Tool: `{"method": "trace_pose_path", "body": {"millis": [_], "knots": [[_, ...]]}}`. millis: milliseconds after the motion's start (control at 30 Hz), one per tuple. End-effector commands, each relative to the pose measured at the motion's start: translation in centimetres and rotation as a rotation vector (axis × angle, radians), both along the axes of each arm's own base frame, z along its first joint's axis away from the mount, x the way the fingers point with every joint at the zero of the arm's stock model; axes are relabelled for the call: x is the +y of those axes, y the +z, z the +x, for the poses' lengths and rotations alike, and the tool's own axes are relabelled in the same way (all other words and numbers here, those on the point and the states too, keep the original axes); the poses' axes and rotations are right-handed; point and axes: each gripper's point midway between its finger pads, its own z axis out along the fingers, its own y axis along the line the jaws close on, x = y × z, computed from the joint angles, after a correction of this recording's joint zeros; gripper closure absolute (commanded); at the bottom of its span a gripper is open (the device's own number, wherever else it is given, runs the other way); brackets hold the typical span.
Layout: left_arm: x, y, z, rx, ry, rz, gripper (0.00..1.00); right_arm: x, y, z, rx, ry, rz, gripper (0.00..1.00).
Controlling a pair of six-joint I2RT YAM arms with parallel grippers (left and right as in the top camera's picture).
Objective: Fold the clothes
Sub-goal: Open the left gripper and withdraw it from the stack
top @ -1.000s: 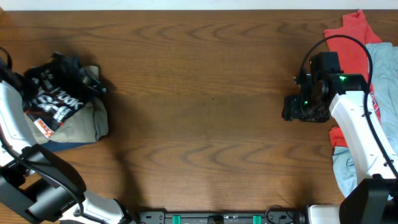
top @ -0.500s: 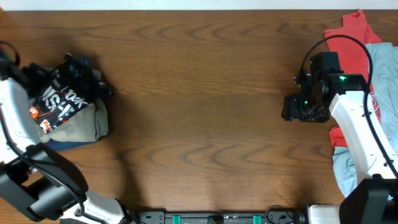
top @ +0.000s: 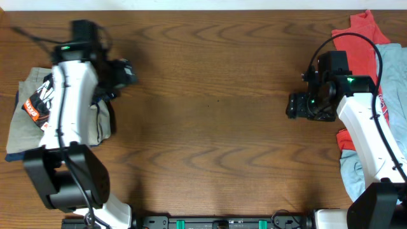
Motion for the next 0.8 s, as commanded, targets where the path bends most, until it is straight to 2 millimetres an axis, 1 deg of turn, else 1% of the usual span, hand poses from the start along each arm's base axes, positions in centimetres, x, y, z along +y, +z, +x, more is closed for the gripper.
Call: {"method": "trace_pose_path", "body": {"millis": [0, 100, 167, 267, 400, 500, 567, 667, 767], "knots": [[-4.0, -0.2, -2.2, 0.080, -0.164, -0.012, 0.02, -0.2, 0.5, 0.6, -0.029, -0.050, 0.012, 0.19], [-6.3, -0.4, -5.3, 0.197, -0.241, -0.009, 0.02, -0.4, 0.5, 0.6, -0.026, -0.057, 0.012, 0.13], [-7.2, -0.4, -7.5, 0.280, -0.276, -0.006, 0.02, -0.9, 0.4, 0.1, -0.003, -0.074, 0.015, 0.09], [-7.7, 0.1, -10.1, 0.373, -0.295, 0.002, 0.02, -1.5, 0.2, -1.4, 0.060, -0.115, 0.049, 0.05], [-7.9, 1.5, -11.9, 0.393, -0.306, 0.005, 0.02, -2.0, 0.0, -3.8, 0.162, -0.158, 0.092, 0.06], [-8.1, 2.9, -12.9, 0.338, -0.306, 0.006, 0.02, -2.3, 0.1, -4.9, 0.202, -0.173, 0.092, 0.06], [-8.3, 3.9, -13.7, 0.274, -0.313, 0.005, 0.02, -2.3, 0.4, -5.4, 0.196, -0.172, 0.089, 0.06], [-7.9, 5.2, -14.6, 0.118, -0.292, 0.030, 0.02, -2.3, 1.0, -5.3, 0.108, -0.169, 0.087, 0.06], [-6.9, 6.5, -15.3, -0.090, -0.264, 0.081, 0.02, -2.5, 2.1, -5.2, -0.052, -0.167, 0.071, 0.01]]}}
